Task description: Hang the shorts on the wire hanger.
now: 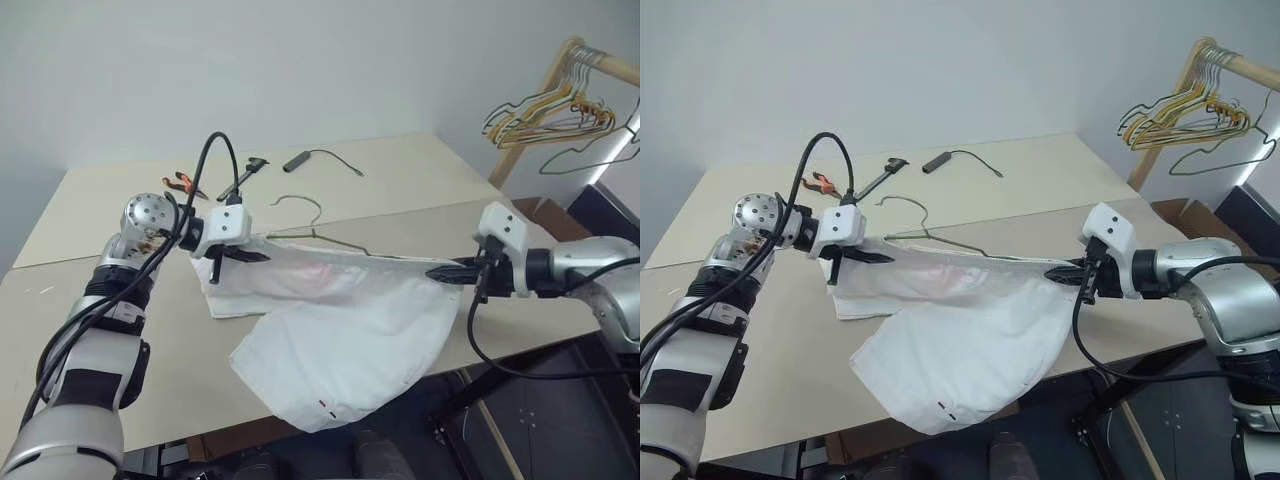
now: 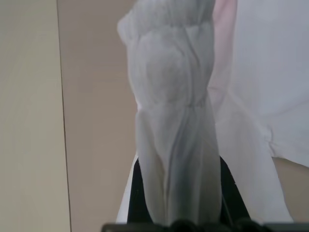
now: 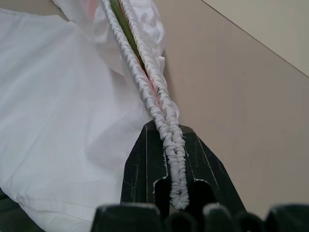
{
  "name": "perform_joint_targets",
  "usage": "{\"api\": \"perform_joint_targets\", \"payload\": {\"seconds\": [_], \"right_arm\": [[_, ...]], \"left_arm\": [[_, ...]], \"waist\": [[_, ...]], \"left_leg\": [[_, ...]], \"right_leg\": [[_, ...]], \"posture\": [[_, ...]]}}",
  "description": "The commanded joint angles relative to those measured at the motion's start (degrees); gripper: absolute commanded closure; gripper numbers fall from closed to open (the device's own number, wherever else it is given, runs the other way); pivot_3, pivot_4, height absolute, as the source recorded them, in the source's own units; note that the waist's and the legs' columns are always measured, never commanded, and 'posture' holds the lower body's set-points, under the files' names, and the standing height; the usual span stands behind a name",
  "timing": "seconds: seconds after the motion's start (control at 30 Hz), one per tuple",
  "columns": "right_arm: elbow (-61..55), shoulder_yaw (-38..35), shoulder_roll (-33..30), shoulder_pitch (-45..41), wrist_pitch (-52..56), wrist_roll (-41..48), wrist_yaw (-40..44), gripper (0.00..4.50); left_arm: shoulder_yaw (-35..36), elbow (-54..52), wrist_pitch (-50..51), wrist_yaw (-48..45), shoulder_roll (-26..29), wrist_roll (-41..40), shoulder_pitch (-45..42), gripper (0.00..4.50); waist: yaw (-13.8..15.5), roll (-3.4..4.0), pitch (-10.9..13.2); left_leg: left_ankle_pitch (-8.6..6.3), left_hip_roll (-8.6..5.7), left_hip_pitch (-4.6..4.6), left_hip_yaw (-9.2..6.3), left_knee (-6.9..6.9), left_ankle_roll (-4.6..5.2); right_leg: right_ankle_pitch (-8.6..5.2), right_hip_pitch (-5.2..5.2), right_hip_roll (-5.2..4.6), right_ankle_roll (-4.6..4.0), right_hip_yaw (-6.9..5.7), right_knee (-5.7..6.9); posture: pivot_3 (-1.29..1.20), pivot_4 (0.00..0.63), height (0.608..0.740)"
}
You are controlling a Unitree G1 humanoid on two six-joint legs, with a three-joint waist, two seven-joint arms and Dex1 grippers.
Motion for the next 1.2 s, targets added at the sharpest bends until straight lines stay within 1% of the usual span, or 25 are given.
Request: {"api": "perform_joint_targets", "payload": {"seconds": [0.03, 0.07, 0.13, 0.2, 0.43, 0.47, 0.53, 0.6, 0.73, 0.8, 0.9, 1.0, 1.1, 1.2], "right_arm": [[-1.1, -4.3, -2.4, -2.9, -0.9, 0.4, 0.6, 4.16], [-1.7, -4.1, -2.2, -3.4, -0.9, 0.8, 0.9, 3.81], [-2.6, -3.4, -1.7, -4.2, -0.5, 0.8, 0.8, 3.29], [-3.9, -3.0, -1.2, -4.2, -0.3, 1.2, 1.0, 2.62], [-5.1, -3.9, -1.1, -3.0, 0.3, 1.6, 1.1, 0.09], [-5.3, -4.0, -0.9, -3.2, 0.6, 1.7, 0.8, 0.03], [-6.0, -3.6, 0.0, -4.0, 1.3, 2.0, 0.0, 0.03], [-7.1, -1.3, 1.5, -5.7, 3.2, 1.9, -1.0, 0.03], [-4.7, 8.3, 6.6, -13.3, 8.5, -2.8, -3.8, 0.03], [-1.9, 14.8, 8.4, -18.1, 9.9, -6.4, -3.2, 0.03], [5.7, 24.0, 12.0, -24.1, 10.1, -13.3, -3.8, 0.03], [11.0, 28.0, 14.4, -26.5, 7.0, -16.7, -2.1, 0.59], [12.4, 27.8, 15.4, -27.5, 5.9, -17.6, -0.8, 1.63], [12.2, 27.2, 15.5, -27.6, 5.7, -17.9, 0.3, 2.77]], "left_arm": [[-0.6, 1.6, -1.1, -0.8, 3.5, 3.3, -0.3, 4.5], [-0.6, 1.6, -0.4, -0.3, 2.9, 3.3, -0.6, 4.5], [-0.4, 1.8, 0.5, 0.4, 1.9, 3.3, -1.3, 4.5], [-0.5, 2.2, 0.4, 0.6, 1.2, 4.0, -1.9, 4.5], [-0.5, 2.9, 0.0, 1.0, -0.1, 5.2, -2.7, 4.5], [-0.4, 3.0, -0.1, 1.0, -0.1, 5.2, -2.8, 4.5], [-0.1, 3.3, -0.3, 1.2, -0.3, 5.2, -3.1, 4.5], [0.4, 3.7, 0.0, 1.8, -0.8, 4.9, -3.7, 4.5], [0.9, 4.0, 0.1, 1.3, -1.7, 4.4, -4.9, 4.5], [0.9, 3.9, -0.2, 0.9, -2.1, 4.3, -5.2, 4.5], [1.2, 3.4, -0.1, 1.1, -2.7, 4.1, -5.3, 4.5], [1.6, 2.4, 0.2, 0.9, -2.6, 3.7, -4.7, 4.5], [1.9, 1.9, 0.2, 0.9, -2.3, 3.6, -4.3, 4.5], [2.4, 1.4, 0.1, 0.7, -1.9, 3.6, -3.8, 4.5]], "waist": [[-0.1, 0.0, 0.0], [-0.1, 0.0, 0.0], [-0.2, 0.0, 0.0], [-0.2, 0.0, 0.0], [0.2, 0.0, 0.0], [0.1, 0.0, 0.0], [0.0, 0.0, 0.0], [-0.1, 0.0, 0.0], [-1.2, 0.0, 0.0], [-1.6, 0.0, 0.0], [-2.0, 0.01, 0.0], [-2.0, 0.01, 0.0], [-1.8, 0.02, 0.0], [-1.9, 0.02, 0.0]], "left_leg": [[0.0, 0.0, 0.0, 0.01, 0.0, 0.0], [0.0, 0.0, 0.0, 0.01, 0.0, 0.0], [0.0, 0.0, 0.01, 0.01, 0.0, 0.0], [0.0, 0.0, 0.01, 0.01, -0.01, 0.0], [0.0, 0.0, -0.03, 0.01, 0.01, 0.0], [0.0, 0.0, -0.03, 0.02, 0.01, 0.0], [0.0, -0.01, -0.03, 0.02, 0.01, 0.0], [0.0, 0.0, -0.02, 0.01, 0.01, 0.0], [0.0, 0.02, 0.01, 0.01, 0.06, 0.0], [0.0, 0.01, -0.01, 0.0, 0.08, 0.0], [-0.02, 0.0, -0.08, 0.01, 0.12, 0.03], [-0.02, -0.02, -0.19, -0.02, 0.16, 0.03], [-0.03, -0.02, -0.29, -0.06, 0.19, 0.05], [-0.03, -0.02, -0.34, -0.06, 0.23, 0.07]], "right_leg": [[0.0, 0.0, 0.0, 0.0, 0.01, 0.0], [0.0, 0.0, 0.0, 0.0, 0.01, 0.01], [0.0, -0.01, 0.02, 0.0, 0.0, 0.01], [0.0, -0.02, 0.02, 0.0, -0.01, 0.0], [0.0, -0.02, -0.03, 0.0, -0.03, -0.01], [0.0, -0.02, -0.03, 0.0, -0.03, -0.01], [0.0, -0.02, -0.03, 0.0, -0.03, 0.0], [0.0, -0.02, -0.02, 0.0, -0.02, 0.01], [0.01, -0.02, -0.01, -0.02, 0.01, 0.09], [0.01, -0.02, -0.01, -0.01, 0.0, 0.1], [0.01, -0.09, -0.03, -0.01, 0.0, 0.1], [0.01, -0.15, -0.05, 0.0, -0.06, 0.11], [0.02, -0.2, -0.07, 0.02, -0.11, 0.2], [0.06, -0.21, -0.09, 0.08, -0.11, 0.24]], "posture": [[-0.19, 0.0, 0.74], [-0.18, 0.0, 0.74], [-0.18, 0.0, 0.74], [-0.18, 0.0, 0.74], [-0.19, 0.0, 0.74], [-0.19, 0.0, 0.74], [-0.2, 0.0, 0.74], [-0.2, 0.0, 0.74], [-0.21, 0.0, 0.74], [-0.21, 0.0, 0.74], [-0.2, 0.0, 0.74], [-0.19, 0.0, 0.74], [-0.18, 0.0, 0.74], [-0.18, 0.0, 0.74]]}}
